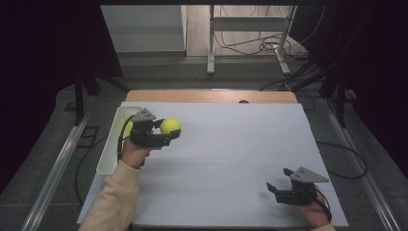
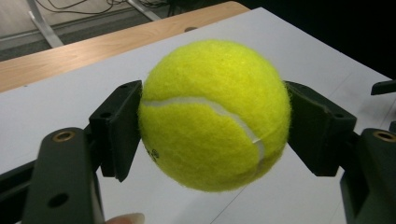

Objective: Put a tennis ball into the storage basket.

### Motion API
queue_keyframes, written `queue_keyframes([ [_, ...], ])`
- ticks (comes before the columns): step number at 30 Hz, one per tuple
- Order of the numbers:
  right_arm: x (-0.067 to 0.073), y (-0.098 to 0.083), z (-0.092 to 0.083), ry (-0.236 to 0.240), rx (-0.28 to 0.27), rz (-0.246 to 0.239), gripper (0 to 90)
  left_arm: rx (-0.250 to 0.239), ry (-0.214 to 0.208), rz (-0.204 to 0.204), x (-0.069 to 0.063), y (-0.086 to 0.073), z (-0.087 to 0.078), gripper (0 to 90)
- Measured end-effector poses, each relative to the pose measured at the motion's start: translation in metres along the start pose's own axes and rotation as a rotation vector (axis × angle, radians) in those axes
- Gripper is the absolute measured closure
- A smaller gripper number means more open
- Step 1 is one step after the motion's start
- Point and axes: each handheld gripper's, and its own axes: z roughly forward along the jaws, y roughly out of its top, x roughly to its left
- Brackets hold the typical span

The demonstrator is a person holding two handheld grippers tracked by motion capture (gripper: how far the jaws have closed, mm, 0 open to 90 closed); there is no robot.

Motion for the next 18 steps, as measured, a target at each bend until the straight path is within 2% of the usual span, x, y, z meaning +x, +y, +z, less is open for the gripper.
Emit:
queue_keyframes([
  [7, 0.0, 0.0, 0.0, 0.0, 0.001, 0.001, 15.2, -0.021, 0.033, -0.031, 0.013, -0.003, -0.014, 26.2],
  [18, 0.0, 0.0, -0.001, -0.004, -0.001, 0.0, 15.3, -0.022, 0.062, -0.051, 0.02, -0.007, -0.02, 26.2],
])
